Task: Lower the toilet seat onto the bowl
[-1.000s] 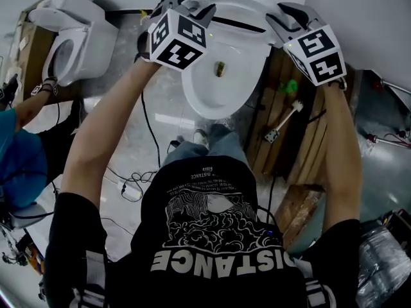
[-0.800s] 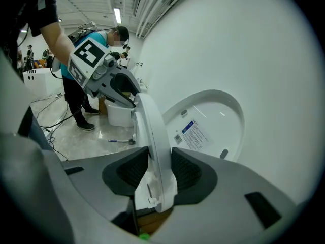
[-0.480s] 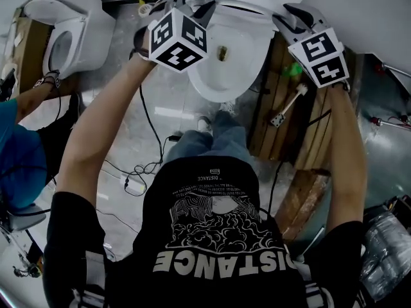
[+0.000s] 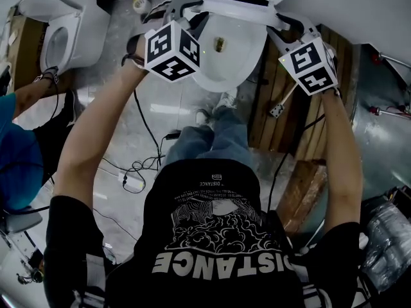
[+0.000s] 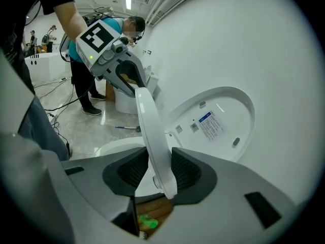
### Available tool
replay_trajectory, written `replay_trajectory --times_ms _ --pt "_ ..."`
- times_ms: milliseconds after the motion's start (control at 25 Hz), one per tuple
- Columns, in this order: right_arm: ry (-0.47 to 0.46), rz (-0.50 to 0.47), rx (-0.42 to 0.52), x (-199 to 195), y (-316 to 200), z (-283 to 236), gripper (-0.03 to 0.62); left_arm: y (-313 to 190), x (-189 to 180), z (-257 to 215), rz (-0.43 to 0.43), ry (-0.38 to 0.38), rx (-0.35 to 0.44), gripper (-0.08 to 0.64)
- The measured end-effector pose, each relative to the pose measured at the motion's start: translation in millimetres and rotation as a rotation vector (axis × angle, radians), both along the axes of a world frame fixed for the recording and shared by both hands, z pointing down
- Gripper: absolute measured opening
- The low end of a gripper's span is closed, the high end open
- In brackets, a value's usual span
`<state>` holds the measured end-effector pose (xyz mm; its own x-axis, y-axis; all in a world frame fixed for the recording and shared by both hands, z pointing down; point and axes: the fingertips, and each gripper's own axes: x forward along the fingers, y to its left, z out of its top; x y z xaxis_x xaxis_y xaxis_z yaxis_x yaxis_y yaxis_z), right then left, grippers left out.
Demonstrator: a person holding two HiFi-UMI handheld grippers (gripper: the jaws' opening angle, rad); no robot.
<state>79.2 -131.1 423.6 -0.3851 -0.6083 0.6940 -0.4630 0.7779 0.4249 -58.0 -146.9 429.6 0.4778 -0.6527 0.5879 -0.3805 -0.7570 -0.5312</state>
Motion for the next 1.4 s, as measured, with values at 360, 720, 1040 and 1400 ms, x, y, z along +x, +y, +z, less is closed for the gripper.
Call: replay_trajectory --times_ms 360,720,1040,1400 --pt "0.062 -0.061 0.001 -5 26 19 0.146 26 -3 22 0.067 -0.099 0.006 0.123" --pt "0.098 -0.141 -0.016 -10 51 47 0.152 49 -3 53 0.137 -0.217 -0.004 0.123" --pt "0.131 -0.201 -0.031 -11 84 87 0.167 82 -4 92 0.114 -0.268 -0.038 0.124" --pt "0.162 -0.255 -0.032 -15 110 125 0.181 107 -9 130 0.091 -0.319 -0.057 0.137"
